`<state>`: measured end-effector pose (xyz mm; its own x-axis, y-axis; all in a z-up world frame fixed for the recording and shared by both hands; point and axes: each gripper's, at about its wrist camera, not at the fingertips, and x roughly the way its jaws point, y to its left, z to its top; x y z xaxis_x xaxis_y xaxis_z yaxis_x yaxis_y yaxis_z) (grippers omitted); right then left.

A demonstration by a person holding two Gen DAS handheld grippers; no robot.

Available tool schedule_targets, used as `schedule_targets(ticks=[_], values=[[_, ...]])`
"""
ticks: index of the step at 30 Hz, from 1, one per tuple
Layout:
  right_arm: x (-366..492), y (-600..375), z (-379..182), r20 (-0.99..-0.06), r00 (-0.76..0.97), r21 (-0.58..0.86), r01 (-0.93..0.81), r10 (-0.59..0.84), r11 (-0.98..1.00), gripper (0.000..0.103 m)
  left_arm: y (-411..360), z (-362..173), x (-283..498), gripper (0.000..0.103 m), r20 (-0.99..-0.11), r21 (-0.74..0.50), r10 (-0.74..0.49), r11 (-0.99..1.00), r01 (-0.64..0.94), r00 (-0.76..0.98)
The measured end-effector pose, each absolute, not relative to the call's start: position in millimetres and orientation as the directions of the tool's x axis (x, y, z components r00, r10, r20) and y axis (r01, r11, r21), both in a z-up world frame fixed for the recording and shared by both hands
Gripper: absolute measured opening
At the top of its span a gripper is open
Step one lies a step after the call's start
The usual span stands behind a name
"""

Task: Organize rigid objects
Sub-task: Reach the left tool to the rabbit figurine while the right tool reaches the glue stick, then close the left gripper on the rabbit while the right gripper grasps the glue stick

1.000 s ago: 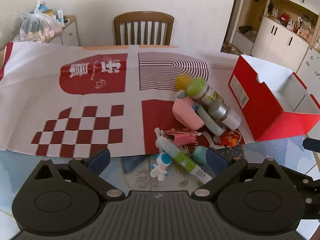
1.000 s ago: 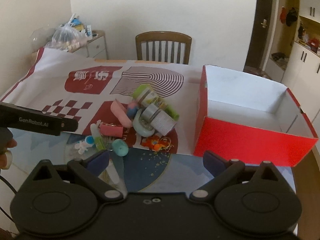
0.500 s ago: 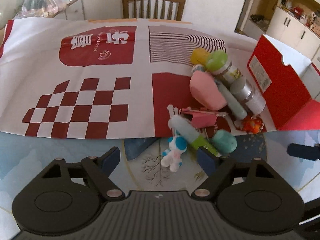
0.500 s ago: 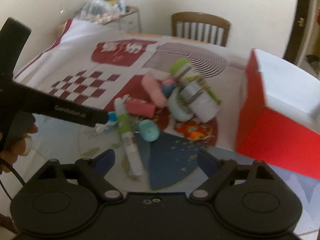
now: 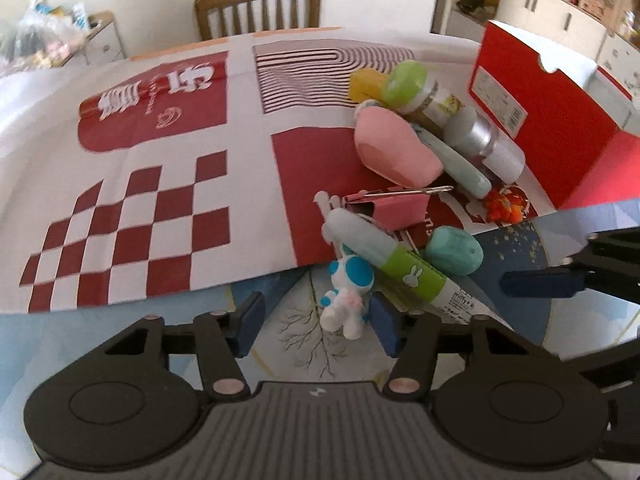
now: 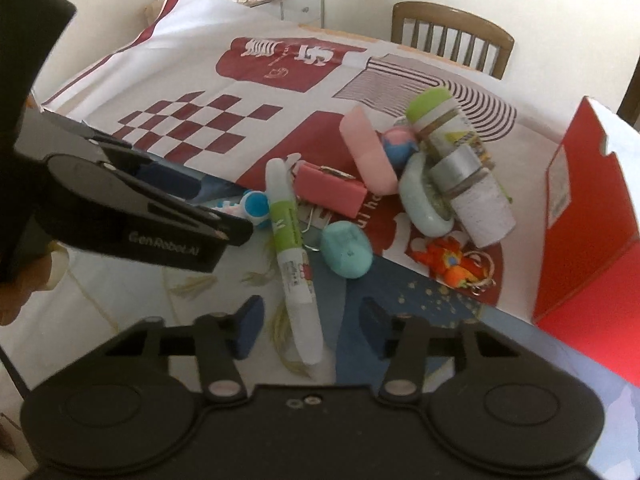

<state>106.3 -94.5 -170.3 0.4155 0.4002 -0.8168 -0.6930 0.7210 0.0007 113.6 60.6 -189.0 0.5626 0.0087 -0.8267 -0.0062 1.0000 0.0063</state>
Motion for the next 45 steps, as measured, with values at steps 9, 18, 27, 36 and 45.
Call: schedule_targets(ticks=[9, 18, 27, 36, 45], values=[[116, -82, -172, -0.819, 0.395, 0.021, -0.705, 0.416, 0.709, 0.025, 48, -193, 121, 0.04, -0.814, 0.03, -0.016, 0.997, 0.071, 0.58], [114, -76, -172, -0.813, 0.398, 0.016, -0.715, 0.425, 0.699, 0.017, 45, -192, 120, 0.027, -0.809, 0.026, -0.036, 0.995, 0.097, 0.587], [103, -81, -153, -0.788, 0.409, 0.046, -0.705, 0.459, 0.708, 0.016, 60, -179, 109, 0.026, -0.801, -0.046, -0.061, 0.998, 0.04, 0.595], [84, -89, -125, -0.748, 0.464, 0.046, -0.676, 0.474, 0.736, 0.016, 68, -155, 90, 0.026, -0.781, -0.093, -0.086, 0.995, 0.021, 0.619], [64, -103, -96, -0.709, 0.53, 0.044, -0.626, 0.466, 0.779, 0.016, 71, -130, 71, 0.026, -0.766, -0.119, -0.111, 0.992, 0.03, 0.634]])
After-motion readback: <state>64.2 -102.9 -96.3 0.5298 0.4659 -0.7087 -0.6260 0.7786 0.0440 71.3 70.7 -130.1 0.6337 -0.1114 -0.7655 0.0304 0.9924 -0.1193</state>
